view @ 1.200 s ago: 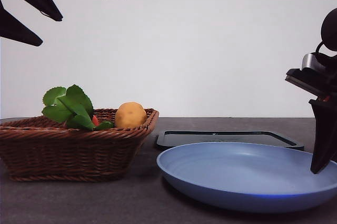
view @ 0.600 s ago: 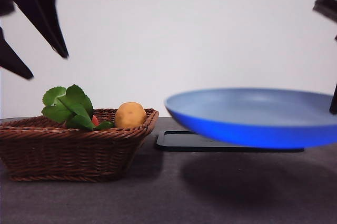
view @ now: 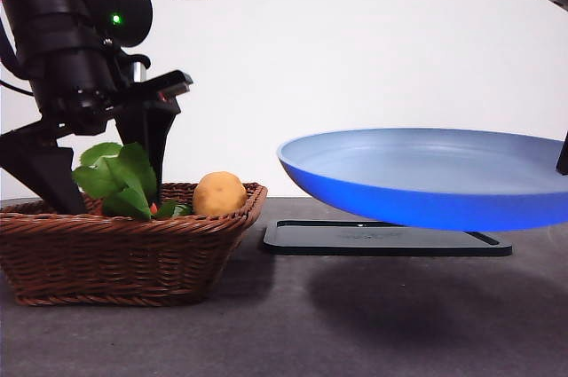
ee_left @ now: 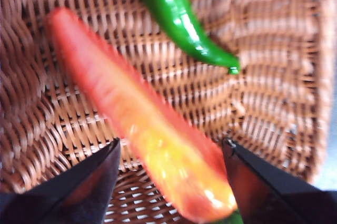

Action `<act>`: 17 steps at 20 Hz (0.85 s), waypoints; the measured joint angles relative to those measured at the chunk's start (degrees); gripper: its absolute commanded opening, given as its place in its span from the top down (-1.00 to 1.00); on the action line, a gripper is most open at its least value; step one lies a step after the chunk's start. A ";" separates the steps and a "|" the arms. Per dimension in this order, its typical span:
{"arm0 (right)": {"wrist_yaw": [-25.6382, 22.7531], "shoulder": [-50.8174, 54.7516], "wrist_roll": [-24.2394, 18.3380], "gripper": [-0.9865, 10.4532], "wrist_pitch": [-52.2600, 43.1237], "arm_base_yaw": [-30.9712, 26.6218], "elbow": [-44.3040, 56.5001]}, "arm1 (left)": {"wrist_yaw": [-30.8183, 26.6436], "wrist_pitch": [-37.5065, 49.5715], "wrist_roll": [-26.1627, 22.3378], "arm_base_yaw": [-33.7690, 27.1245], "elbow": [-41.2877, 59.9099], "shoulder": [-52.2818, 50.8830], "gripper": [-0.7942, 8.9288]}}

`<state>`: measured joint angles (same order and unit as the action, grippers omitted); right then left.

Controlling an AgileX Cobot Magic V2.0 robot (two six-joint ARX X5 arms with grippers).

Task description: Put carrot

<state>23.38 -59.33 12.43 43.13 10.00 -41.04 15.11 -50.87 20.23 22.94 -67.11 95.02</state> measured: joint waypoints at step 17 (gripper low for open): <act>0.02 -0.07 0.52 0.82 -0.48 0.07 0.00 | 7.93 -1.51 -4.35 2.05 -16.94 -7.45 0.66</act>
<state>23.40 -59.40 12.95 42.65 10.07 -41.04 23.05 -52.38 15.88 24.99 -84.05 87.57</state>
